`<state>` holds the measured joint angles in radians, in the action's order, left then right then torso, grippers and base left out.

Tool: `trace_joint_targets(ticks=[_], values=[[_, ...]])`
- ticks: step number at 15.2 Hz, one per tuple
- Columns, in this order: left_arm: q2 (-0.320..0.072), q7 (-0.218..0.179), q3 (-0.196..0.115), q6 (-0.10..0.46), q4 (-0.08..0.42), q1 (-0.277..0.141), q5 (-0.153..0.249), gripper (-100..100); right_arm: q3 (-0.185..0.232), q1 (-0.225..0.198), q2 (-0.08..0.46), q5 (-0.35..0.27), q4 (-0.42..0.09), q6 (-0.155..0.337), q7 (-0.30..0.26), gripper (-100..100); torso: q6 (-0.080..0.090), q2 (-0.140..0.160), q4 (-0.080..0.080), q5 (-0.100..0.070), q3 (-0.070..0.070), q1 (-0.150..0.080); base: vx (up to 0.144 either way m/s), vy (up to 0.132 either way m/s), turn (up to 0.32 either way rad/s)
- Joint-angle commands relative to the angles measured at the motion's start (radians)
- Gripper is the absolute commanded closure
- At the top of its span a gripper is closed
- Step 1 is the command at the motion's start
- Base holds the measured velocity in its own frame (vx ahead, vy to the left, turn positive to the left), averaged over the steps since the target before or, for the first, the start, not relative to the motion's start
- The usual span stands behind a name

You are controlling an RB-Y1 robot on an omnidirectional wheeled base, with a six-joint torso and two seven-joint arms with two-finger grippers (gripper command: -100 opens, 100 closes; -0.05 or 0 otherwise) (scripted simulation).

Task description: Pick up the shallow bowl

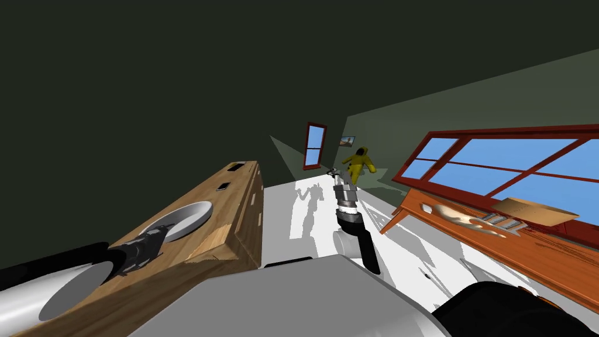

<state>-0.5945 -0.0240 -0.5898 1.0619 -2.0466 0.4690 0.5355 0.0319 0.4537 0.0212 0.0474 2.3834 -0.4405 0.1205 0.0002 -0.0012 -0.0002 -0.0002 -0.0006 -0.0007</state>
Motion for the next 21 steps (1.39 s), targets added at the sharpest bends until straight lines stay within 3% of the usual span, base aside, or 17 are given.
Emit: trace_joint_targets(ticks=[1,2,4,5,8,9,11,12,17,21], values=[[-0.005,-0.005,-0.007,0.043,0.001,-0.001,0.007,-100,0.0,0.0,0.0,0.0,0.0,0.0,0.0,0,0.0,0.0,0.0,0.0,0.0,0.0,0.02,-0.007,-0.038],[-0.021,-0.014,-0.03,0.069,0.012,-0.005,0.032,-100,0.0,0.0,0.0,0.0,0.0,0.0,0.0,0,0.0,0.0,0.0,0.0,0.0,0.0,0.029,-0.011,-0.09],[-0.021,-0.014,-0.03,0.107,0.012,-0.005,0.032,-100,0.0,0.0,0.0,0.0,0.0,0.0,0.0,0,0.0,-0.001,0.0,0.0,0.0,0.0,0.028,-0.004,-0.063],[-0.036,-0.023,-0.052,0.132,0.023,-0.009,0.056,-100,0.0,0.0,0.0,0.0,0.0,0.0,0.0,0,0.0,0.0,0.0,0.0,0.0,0.0,0.028,-0.003,-0.073],[-0.036,-0.023,-0.052,0.168,0.023,-0.009,0.056,-100,0.0,0.0,0.0,0.0,0.0,0.0,0.0,0,0.0,-0.001,0.0,0.0,0.0,0.001,0.024,0.001,-0.034],[-0.051,-0.032,-0.072,0.205,0.034,-0.013,0.079,-100,0.0,0.0,0.0,0.0,0.0,0.0,0.0,0,0.0,0.0,0.0,0.0,0.0,0.001,0.025,0.001,-0.063],[-0.051,-0.032,-0.072,0.226,0.034,-0.013,0.079,-100,0.0,0.0,0.0,0.0,0.0,0.0,0.0,0,0.0,-0.001,0.0,0.0,0.0,0.001,0.026,0.004,-0.061],[-0.064,-0.04,-0.092,0.263,0.044,-0.016,0.101,-100,0.0,0.0,0.0,0.0,0.0,0.0,0.0,0,0.0,0.0,0.0,0.0,0.0,0.001,0.029,0.001,-0.07],[-0.077,-0.048,-0.11,0.335,0.054,-0.019,0.122,-100,0.0,0.0,0.0,0.0,0.0,0.0,0.0,0,0.0,-0.001,0.0,0.0,0.0,0.001,0.028,0.009,-0.048],[-0.099,-0.064,-0.142,0.428,0.073,-0.025,0.16,-100,0.0,0.0,0.0,0.0,0.0,0.0,0.0,0,0.0,-0.001,0.0,0.0,-0.001,0.002,0.033,0.016,-0.061]])
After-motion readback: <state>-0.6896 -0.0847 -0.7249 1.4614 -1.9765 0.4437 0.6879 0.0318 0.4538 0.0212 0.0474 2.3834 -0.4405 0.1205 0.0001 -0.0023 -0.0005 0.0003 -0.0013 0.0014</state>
